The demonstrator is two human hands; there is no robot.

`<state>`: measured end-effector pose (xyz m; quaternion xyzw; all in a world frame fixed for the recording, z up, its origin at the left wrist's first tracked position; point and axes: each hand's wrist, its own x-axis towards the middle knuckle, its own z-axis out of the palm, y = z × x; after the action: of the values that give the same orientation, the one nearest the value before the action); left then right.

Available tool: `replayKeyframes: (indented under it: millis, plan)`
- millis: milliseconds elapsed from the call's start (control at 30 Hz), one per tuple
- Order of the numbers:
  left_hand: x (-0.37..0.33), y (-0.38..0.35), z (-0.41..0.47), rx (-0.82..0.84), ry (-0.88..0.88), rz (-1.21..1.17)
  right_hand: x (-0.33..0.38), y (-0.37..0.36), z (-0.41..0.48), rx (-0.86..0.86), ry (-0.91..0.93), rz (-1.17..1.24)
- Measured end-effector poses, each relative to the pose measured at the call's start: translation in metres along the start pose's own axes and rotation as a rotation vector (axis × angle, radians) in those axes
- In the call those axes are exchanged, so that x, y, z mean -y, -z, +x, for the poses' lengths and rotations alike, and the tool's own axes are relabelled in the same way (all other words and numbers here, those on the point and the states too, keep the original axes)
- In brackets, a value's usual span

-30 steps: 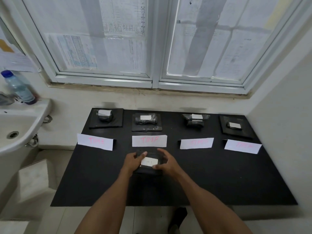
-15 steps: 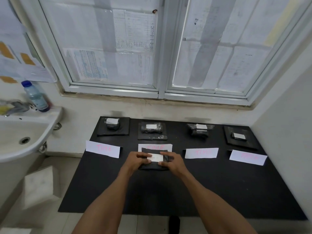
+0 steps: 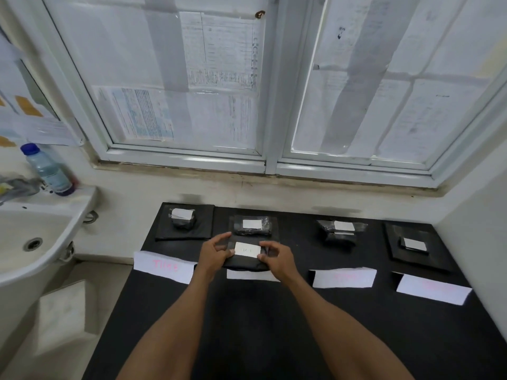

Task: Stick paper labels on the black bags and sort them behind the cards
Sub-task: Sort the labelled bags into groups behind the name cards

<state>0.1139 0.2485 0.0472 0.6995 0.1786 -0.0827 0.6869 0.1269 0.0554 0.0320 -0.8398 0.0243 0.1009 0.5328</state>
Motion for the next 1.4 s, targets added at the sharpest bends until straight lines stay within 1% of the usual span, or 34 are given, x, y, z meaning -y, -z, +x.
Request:
replayKeyframes:
  millis: [100, 167, 200, 333, 433, 533, 667, 767, 867, 933, 1067, 1133, 1233, 1333, 1400]
  plan:
    - [0.0, -0.002, 0.035, -0.078, 0.01, -0.029, 0.0, -0.002, 0.043, 0.045, -0.027, 0.007]
    - [0.004, 0.001, 0.069, -0.133, 0.038, -0.027, -0.005, -0.003, 0.082, 0.076, -0.057, -0.031]
    - [0.005, 0.004, 0.083, -0.158, 0.055, -0.012, -0.008, -0.002, 0.099, 0.09, -0.062, -0.095]
    - [0.013, 0.019, 0.127, -0.252, 0.117, 0.027, -0.017, 0.002, 0.154, 0.158, -0.01, -0.487]
    - [0.023, 0.028, 0.151, -0.299, 0.162, 0.036, -0.028, -0.006, 0.188, 0.253, 0.015, -0.729]
    - [0.03, 0.033, 0.164, -0.305, 0.199, 0.034, -0.039, -0.019, 0.208, 0.315, 0.067, -0.879]
    - [0.035, 0.034, 0.176, -0.308, 0.251, 0.021, -0.046, -0.032, 0.222, 0.328, 0.084, -0.987]
    - [0.039, 0.035, 0.184, -0.321, 0.264, 0.003, -0.045, -0.031, 0.227, 0.298, 0.066, -0.977]
    - [0.036, 0.026, 0.191, -0.342, 0.268, -0.033, -0.042, -0.015, 0.23, 0.185, 0.061, -0.892]
    - [0.033, 0.015, 0.197, -0.335, 0.254, -0.043, -0.039, 0.002, 0.229, 0.096, 0.068, -0.882]
    - [0.033, -0.013, 0.21, -0.285, 0.188, -0.033, -0.034, 0.028, 0.224, -0.052, 0.146, -0.825]
    - [0.03, -0.031, 0.214, -0.252, 0.185, -0.04, -0.033, 0.032, 0.222, -0.055, 0.19, -0.762]
    - [0.032, -0.056, 0.218, -0.227, 0.173, -0.036, -0.034, 0.029, 0.218, 0.012, 0.203, -0.726]
    - [0.038, -0.069, 0.218, -0.221, 0.166, 0.076, -0.038, 0.016, 0.215, 0.078, 0.21, -0.744]
    - [0.041, -0.069, 0.218, -0.266, 0.191, 0.14, -0.041, 0.004, 0.212, 0.117, 0.187, -0.747]
